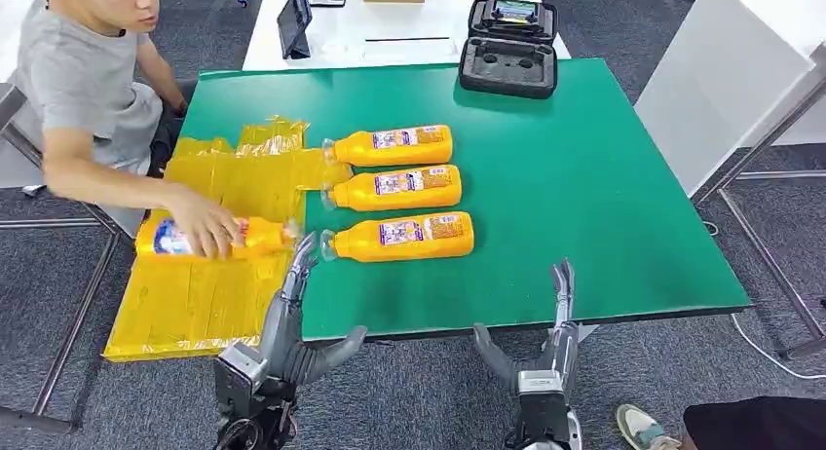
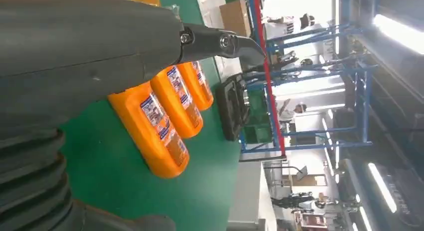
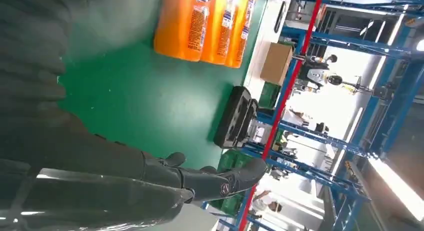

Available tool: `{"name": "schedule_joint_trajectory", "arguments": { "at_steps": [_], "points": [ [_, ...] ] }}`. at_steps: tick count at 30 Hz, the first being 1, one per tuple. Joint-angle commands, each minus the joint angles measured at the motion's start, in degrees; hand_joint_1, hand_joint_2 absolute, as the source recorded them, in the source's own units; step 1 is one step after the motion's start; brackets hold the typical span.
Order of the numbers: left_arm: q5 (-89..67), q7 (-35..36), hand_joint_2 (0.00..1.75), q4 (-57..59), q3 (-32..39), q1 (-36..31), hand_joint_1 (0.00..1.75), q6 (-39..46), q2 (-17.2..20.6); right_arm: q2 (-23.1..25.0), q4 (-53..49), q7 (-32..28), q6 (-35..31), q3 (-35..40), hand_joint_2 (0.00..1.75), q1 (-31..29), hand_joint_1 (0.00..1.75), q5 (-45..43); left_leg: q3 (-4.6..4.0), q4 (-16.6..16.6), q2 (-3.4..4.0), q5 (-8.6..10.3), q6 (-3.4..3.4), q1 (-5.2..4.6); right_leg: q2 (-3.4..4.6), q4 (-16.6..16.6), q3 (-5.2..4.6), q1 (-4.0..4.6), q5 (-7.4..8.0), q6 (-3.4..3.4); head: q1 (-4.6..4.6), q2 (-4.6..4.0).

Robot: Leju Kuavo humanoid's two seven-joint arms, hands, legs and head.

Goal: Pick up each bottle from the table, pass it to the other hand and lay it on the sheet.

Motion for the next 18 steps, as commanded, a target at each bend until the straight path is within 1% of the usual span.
{"name": "schedule_joint_trajectory", "arguments": {
  "at_steps": [1, 2, 3, 4, 5, 7, 14, 15, 17, 18],
  "points": [
    [-0.6, -0.1, 1.75, -0.1, -1.9, -0.8, 0.00, -0.2, 0.6, -0.9, 0.2, 0.2, 0.4, -1.1, 1.75, -0.4, 0.00, 0.2, 0.26, -0.1, -0.02, -0.09, -0.01, -0.02, -0.10, -0.1, 0.28, -0.01, -0.10, 0.01, 0.00, 0.00],
    [-0.6, -0.1, 1.75, -0.1, -1.9, -0.8, 0.00, -0.2, 0.6, -0.9, 0.2, 0.2, 0.4, -1.1, 1.75, -0.4, 0.00, 0.2, 0.18, -0.1, 0.00, -0.05, -0.01, -0.03, -0.06, 0.0, 0.18, -0.02, -0.06, 0.01, 0.00, 0.00],
    [-0.6, -0.1, 1.75, -0.1, -1.9, -0.8, 0.00, -0.2, 0.6, -0.9, 0.2, 0.2, 0.4, -1.1, 1.75, -0.4, 0.00, 0.2, 0.31, -0.1, 0.02, -0.10, -0.01, -0.03, -0.07, -0.1, 0.31, -0.02, -0.10, 0.01, 0.00, 0.00],
    [-0.6, -0.1, 1.75, 0.1, -1.8, -0.9, 0.00, -0.2, 0.6, -0.8, 0.1, 0.1, 0.5, -1.0, 1.75, -0.4, 0.00, 0.3, 0.20, -0.1, 0.01, -0.07, -0.01, -0.02, -0.07, -0.1, 0.21, -0.01, -0.07, 0.01, 0.00, 0.00],
    [-0.6, 0.0, 1.75, 0.3, -1.9, -1.2, 0.00, -0.1, 0.6, -0.9, 0.0, 0.2, 0.5, -0.9, 1.75, -0.4, 0.00, 0.4, 0.30, -0.1, -0.01, -0.10, -0.01, -0.04, -0.10, -0.1, 0.31, -0.02, -0.11, 0.01, 0.00, 0.00],
    [-0.6, -0.1, 1.75, 0.7, -2.0, -1.6, 0.00, -0.1, 0.5, -0.9, -0.3, 0.2, 0.6, -0.8, 1.75, -0.4, 0.00, 0.6, 0.12, 0.0, -0.02, -0.03, -0.01, -0.02, -0.07, 0.0, 0.12, -0.01, -0.04, 0.00, 0.00, 0.00],
    [-1.2, -0.4, 1.75, 0.6, -1.5, -1.7, 0.00, 0.4, 0.3, -1.7, -0.1, 0.3, 0.2, -1.1, 1.75, -1.2, 0.00, 2.0, 0.31, -0.1, -0.01, -0.08, -0.01, -0.04, -0.10, -0.1, 0.31, -0.02, -0.09, 0.01, 0.00, 0.00],
    [-1.2, -0.4, 1.75, 0.5, -1.5, -1.7, 0.00, 0.3, 0.3, -1.7, -0.2, 0.3, 0.2, -1.2, 1.75, -1.2, 0.00, 2.1, 0.13, 0.0, 0.00, -0.03, -0.01, -0.02, -0.06, 0.0, 0.14, -0.01, -0.04, 0.01, 0.00, 0.00],
    [-1.1, -0.3, 1.75, 0.4, -1.4, -1.9, 0.00, 0.2, 0.3, -1.7, -0.4, 0.4, 0.4, -1.3, 1.75, -1.4, 0.00, 2.2, 0.27, -0.1, 0.00, -0.07, -0.01, -0.03, -0.09, -0.1, 0.28, -0.02, -0.08, 0.01, 0.00, 0.00],
    [-2.0, -0.5, 1.75, 0.8, -1.3, -2.2, 0.00, 1.1, 0.2, -1.5, -0.6, 0.8, 0.6, -1.8, 1.75, -1.4, 0.00, 2.3, 0.14, 0.0, 0.01, -0.04, -0.01, -0.03, -0.05, 0.0, 0.14, -0.02, -0.04, 0.01, 0.00, 0.00]
  ]
}}
